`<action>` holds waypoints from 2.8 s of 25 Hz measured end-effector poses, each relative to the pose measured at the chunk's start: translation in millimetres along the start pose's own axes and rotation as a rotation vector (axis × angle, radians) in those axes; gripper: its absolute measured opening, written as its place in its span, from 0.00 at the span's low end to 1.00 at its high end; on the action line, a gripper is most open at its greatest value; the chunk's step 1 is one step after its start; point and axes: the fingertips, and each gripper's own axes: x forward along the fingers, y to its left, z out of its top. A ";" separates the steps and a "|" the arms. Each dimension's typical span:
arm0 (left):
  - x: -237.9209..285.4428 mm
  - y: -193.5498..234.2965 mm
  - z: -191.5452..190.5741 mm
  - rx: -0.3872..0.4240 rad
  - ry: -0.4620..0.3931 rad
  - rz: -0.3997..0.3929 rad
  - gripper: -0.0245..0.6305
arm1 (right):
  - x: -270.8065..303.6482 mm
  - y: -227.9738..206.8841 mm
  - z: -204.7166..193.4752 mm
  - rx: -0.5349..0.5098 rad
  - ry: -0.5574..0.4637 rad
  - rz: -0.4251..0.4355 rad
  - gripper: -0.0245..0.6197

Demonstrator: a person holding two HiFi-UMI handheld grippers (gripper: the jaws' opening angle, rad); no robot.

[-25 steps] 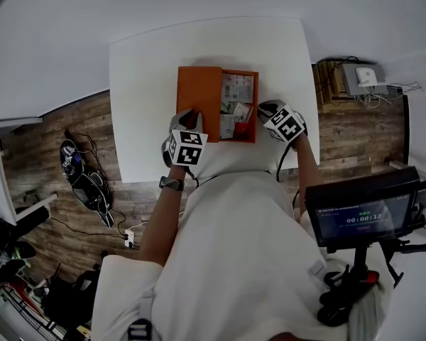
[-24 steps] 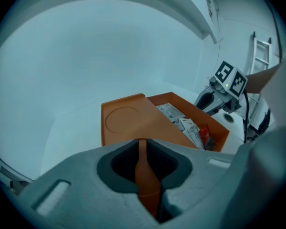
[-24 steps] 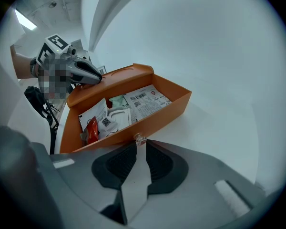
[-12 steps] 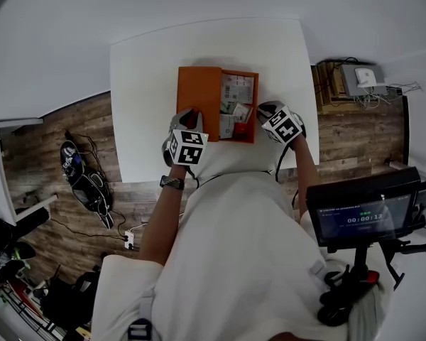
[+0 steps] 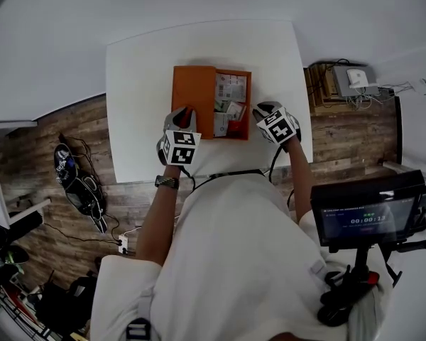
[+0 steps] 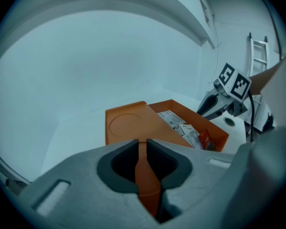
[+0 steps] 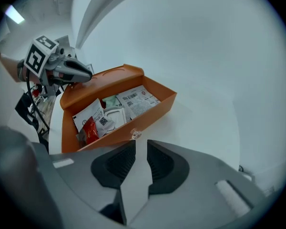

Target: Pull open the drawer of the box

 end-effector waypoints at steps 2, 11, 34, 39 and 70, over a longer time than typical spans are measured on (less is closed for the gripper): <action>-7.5 2.1 3.8 -0.014 -0.020 0.003 0.12 | -11.9 -4.2 0.0 0.072 -0.022 -0.026 0.14; -20.5 11.4 16.7 -0.046 -0.063 0.016 0.12 | -39.0 -11.2 21.9 0.139 -0.132 -0.124 0.05; -205.7 -8.7 151.6 0.188 -0.596 0.129 0.12 | -291.4 82.7 165.7 0.005 -0.790 -0.444 0.04; -232.3 -21.6 181.4 0.232 -0.664 0.108 0.12 | -327.5 96.2 193.3 -0.014 -0.892 -0.443 0.04; -251.5 -29.5 233.5 0.185 -0.731 0.150 0.12 | -351.1 56.9 201.5 -0.032 -0.906 -0.430 0.04</action>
